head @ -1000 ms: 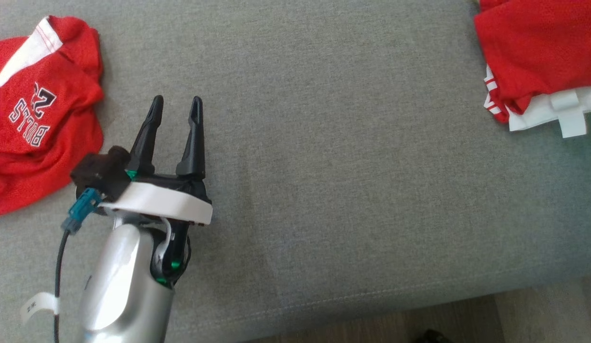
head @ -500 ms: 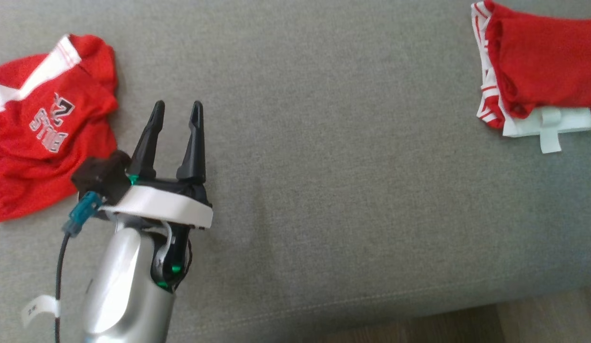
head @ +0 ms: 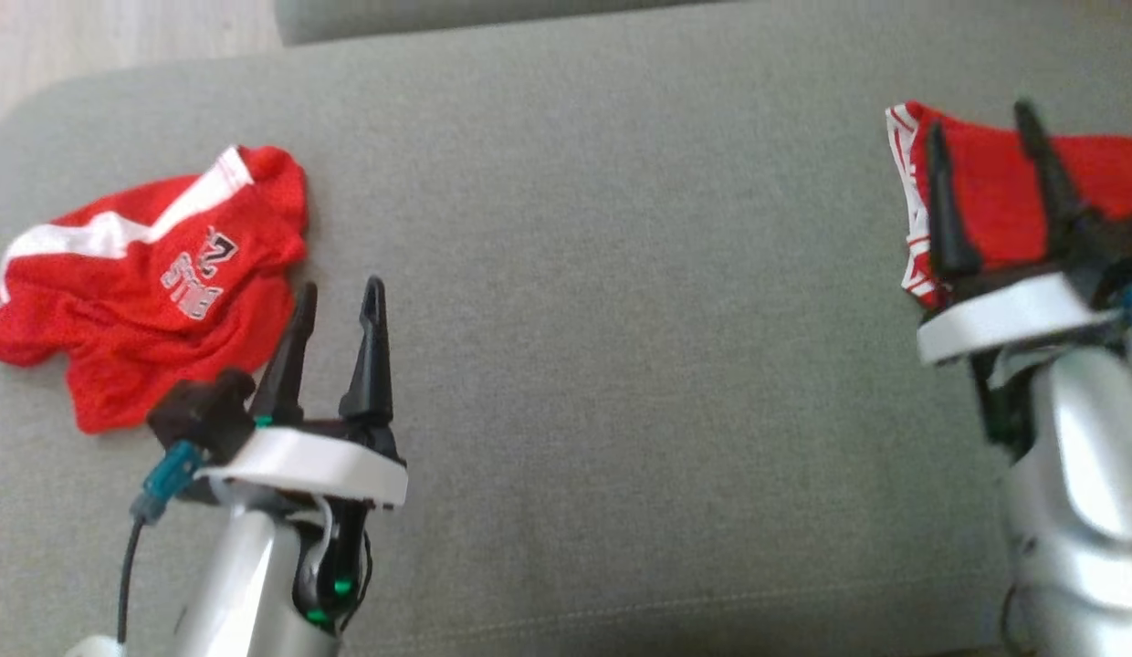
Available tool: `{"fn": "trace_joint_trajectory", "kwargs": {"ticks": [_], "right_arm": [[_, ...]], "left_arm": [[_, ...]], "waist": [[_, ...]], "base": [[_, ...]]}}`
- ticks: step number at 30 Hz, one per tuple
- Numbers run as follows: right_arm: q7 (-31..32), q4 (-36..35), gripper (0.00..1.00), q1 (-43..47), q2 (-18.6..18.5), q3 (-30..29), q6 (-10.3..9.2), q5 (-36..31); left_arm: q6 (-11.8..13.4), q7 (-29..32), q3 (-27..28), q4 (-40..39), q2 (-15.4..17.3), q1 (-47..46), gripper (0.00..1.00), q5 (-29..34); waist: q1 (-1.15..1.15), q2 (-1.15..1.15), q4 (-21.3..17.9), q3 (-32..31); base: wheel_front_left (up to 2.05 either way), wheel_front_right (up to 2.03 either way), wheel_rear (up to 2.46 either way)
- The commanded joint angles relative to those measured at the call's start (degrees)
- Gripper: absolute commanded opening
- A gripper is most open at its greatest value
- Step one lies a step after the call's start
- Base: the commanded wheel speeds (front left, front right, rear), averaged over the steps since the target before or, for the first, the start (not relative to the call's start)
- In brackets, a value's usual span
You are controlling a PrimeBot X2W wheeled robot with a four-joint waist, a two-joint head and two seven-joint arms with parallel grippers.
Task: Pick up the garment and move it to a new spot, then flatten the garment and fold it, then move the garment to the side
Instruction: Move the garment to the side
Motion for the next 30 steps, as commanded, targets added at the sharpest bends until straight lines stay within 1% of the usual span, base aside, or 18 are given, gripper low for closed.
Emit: {"fn": "trace_joint_trajectory", "kwargs": {"ticks": [1, 5, 9, 12, 16, 20, 30], "right_arm": [[-0.6, -2.3, 1.0, -0.1, 0.7, 0.6, 0.2, 0.0], [-1.8, -3.4, 1.0, 5.1, 4.6, 0.1, 0.2, -0.8], [-2.5, -4.6, 1.0, 10.1, 6.4, 0.3, 0.2, -0.8], [-2.7, -5.8, 1.0, 13.1, 6.7, 0.5, 0.2, -0.5], [-2.8, -6.8, 1.0, 15.8, 6.8, 1.3, 0.2, 2.9], [-2.9, -7.7, 1.0, 16.4, 6.8, 1.5, 0.2, 3.9], [-2.9, -9.1, 1.0, 16.9, 6.8, 1.7, 0.2, 4.4]], "left_arm": [[0.4, -0.3, 2.1, -2.1, 0.4, -1.0, 1.0, -0.3], [0.7, -0.3, 2.0, -2.0, 0.4, 1.1, 1.0, -0.2], [0.9, -0.3, 1.4, -2.0, 0.4, 3.5, 1.0, 0.3], [1.1, -0.3, 1.3, -2.7, 0.4, 5.0, 1.0, -0.9], [1.1, -0.3, 1.0, -3.3, 0.4, 6.1, 1.0, -0.9], [1.4, -0.3, 1.0, -3.9, 0.4, 6.6, 1.0, 0.2], [1.8, -0.3, 0.8, -4.5, 0.4, 6.7, 1.0, 0.2]], "waist": [[0.0, 0.0, 0.7, -1.7], [0.0, 0.0, 0.9, -3.9], [0.0, 0.0, 0.8, -5.4], [0.0, 0.0, 0.9, -6.1], [0.0, 0.0, 0.9, -6.7], [0.0, 0.0, 0.8, -6.9], [0.0, 0.0, 0.8, -6.9]], "base": [[0.0, 0.0, 0.0], [0.0, 0.0, 0.0], [0.0, 0.0, 0.0], [0.0, 0.0, 0.0], [0.0, 0.0, 0.0], [0.0, 0.0, 0.0], [0.0, 0.0, 0.0]]}}
